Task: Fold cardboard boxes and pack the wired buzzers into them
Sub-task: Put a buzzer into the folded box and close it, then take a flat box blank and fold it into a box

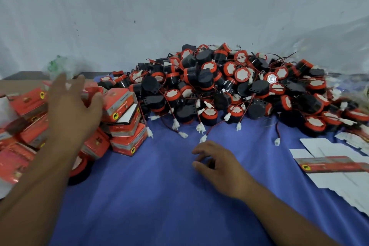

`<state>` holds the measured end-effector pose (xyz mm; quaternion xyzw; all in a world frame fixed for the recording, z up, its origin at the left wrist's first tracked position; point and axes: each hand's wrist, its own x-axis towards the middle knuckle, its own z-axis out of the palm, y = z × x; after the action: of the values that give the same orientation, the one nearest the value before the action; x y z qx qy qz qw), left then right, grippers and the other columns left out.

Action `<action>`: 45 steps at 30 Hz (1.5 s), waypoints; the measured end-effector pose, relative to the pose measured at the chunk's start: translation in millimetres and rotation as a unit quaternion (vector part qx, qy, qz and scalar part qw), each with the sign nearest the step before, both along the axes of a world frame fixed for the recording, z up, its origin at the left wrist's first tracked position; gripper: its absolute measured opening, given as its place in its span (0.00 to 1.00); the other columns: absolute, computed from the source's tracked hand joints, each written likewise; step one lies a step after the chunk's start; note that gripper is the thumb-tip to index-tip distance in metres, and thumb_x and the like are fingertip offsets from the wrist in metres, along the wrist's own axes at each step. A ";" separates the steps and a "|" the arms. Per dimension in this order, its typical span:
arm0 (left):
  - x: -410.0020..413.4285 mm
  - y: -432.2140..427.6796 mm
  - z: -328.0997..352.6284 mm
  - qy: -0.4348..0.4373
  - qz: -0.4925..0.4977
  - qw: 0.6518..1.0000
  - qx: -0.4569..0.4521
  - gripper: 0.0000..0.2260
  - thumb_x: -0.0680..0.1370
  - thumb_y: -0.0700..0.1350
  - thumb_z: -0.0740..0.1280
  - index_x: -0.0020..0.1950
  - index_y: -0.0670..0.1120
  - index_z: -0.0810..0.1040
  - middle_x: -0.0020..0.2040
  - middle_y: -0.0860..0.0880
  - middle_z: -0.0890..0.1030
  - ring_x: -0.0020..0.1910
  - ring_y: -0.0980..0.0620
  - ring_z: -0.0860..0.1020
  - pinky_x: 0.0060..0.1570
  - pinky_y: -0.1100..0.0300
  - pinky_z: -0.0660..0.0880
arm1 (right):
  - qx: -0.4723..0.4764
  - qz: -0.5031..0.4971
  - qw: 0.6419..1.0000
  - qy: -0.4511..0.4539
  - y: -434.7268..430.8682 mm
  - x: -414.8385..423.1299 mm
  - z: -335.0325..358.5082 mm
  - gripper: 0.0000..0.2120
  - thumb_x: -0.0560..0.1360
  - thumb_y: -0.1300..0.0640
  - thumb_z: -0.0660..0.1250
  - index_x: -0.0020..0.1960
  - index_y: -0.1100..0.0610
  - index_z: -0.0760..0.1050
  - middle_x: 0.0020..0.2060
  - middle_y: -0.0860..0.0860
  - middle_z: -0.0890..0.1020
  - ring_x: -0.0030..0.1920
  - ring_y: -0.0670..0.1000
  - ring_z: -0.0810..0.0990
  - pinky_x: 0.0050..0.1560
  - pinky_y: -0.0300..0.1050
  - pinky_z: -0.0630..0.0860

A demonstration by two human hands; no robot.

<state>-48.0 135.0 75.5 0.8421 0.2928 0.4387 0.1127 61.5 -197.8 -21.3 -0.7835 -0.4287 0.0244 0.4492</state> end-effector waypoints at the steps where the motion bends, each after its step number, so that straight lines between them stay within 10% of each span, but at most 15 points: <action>1: 1.1 -4.7 -3.1 0.004 -0.009 1.000 0.004 0.29 0.76 0.58 0.59 0.72 0.43 0.71 0.75 0.35 0.64 0.74 0.34 0.60 0.74 0.40 0.58 | -0.002 -0.001 1.000 0.000 -0.7 0.5 0.6 0.09 0.78 0.56 0.70 0.58 0.51 0.78 0.52 0.44 0.77 0.50 0.44 0.80 0.48 0.33 0.75; 6: -2.2 -34.7 -22.1 -0.088 -0.033 0.995 0.018 0.22 0.79 0.53 0.59 0.70 0.45 0.68 0.78 0.40 0.59 0.76 0.36 0.58 0.71 0.33 0.60 | -0.014 0.001 1.000 -0.004 -1.6 -0.5 3.8 0.09 0.78 0.56 0.70 0.58 0.53 0.79 0.51 0.45 0.78 0.48 0.43 0.79 0.47 0.32 0.74; 10: 0.5 -81.4 -44.9 -0.078 -0.147 0.964 0.206 0.16 0.79 0.46 0.62 0.62 0.39 0.76 0.70 0.37 0.70 0.70 0.35 0.68 0.68 0.39 0.62 | -0.070 -0.158 0.981 -0.083 -24.6 28.3 22.7 0.15 0.77 0.55 0.70 0.63 0.55 0.78 0.56 0.49 0.78 0.53 0.48 0.78 0.50 0.39 0.72; 15: 10.4 -127.7 -71.7 0.036 -0.357 0.922 0.144 0.14 0.80 0.46 0.60 0.50 0.39 0.81 0.50 0.44 0.80 0.49 0.46 0.76 0.51 0.52 0.72 | -0.343 -0.416 0.842 -0.009 -92.9 70.5 38.7 0.28 0.76 0.47 0.67 0.71 0.58 0.67 0.66 0.61 0.70 0.67 0.65 0.67 0.65 0.57 0.66; 19: 13.4 -132.1 -93.2 0.193 -0.466 0.860 0.068 0.15 0.80 0.53 0.58 0.50 0.47 0.81 0.50 0.53 0.78 0.50 0.57 0.72 0.54 0.64 0.69 | -0.445 -0.427 0.781 0.101 -146.0 87.2 46.8 0.28 0.75 0.38 0.66 0.63 0.60 0.74 0.58 0.59 0.78 0.60 0.61 0.76 0.62 0.53 0.72; 24: 13.1 -130.4 -93.3 0.175 -0.466 0.866 0.042 0.08 0.79 0.48 0.64 0.52 0.47 0.81 0.52 0.55 0.78 0.53 0.58 0.72 0.56 0.67 0.68 | -0.515 -0.388 0.763 0.048 -151.3 92.8 53.0 0.13 0.78 0.49 0.67 0.48 0.60 0.75 0.46 0.54 0.81 0.43 0.54 0.78 0.38 0.43 0.70; 33: 12.4 -131.4 -93.6 0.178 -0.463 0.868 0.032 0.05 0.80 0.45 0.66 0.53 0.48 0.81 0.53 0.55 0.78 0.53 0.57 0.73 0.57 0.66 0.67 | -0.438 -0.456 0.768 0.101 -163.3 101.2 38.4 0.25 0.78 0.45 0.62 0.70 0.57 0.69 0.69 0.61 0.71 0.70 0.64 0.67 0.71 0.59 0.62; 45: 12.5 -130.7 -94.4 0.189 -0.460 0.867 0.021 0.06 0.81 0.45 0.65 0.54 0.48 0.81 0.54 0.56 0.78 0.55 0.60 0.71 0.58 0.68 0.66 | -0.404 -0.509 0.752 0.113 -195.4 125.7 26.9 0.40 0.73 0.33 0.68 0.75 0.58 0.65 0.72 0.61 0.69 0.72 0.64 0.67 0.71 0.62 0.64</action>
<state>-35.5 4.4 -18.9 0.9504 -0.1215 0.1758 0.2262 187.2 -393.2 5.6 -0.9859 0.1366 0.0516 0.0815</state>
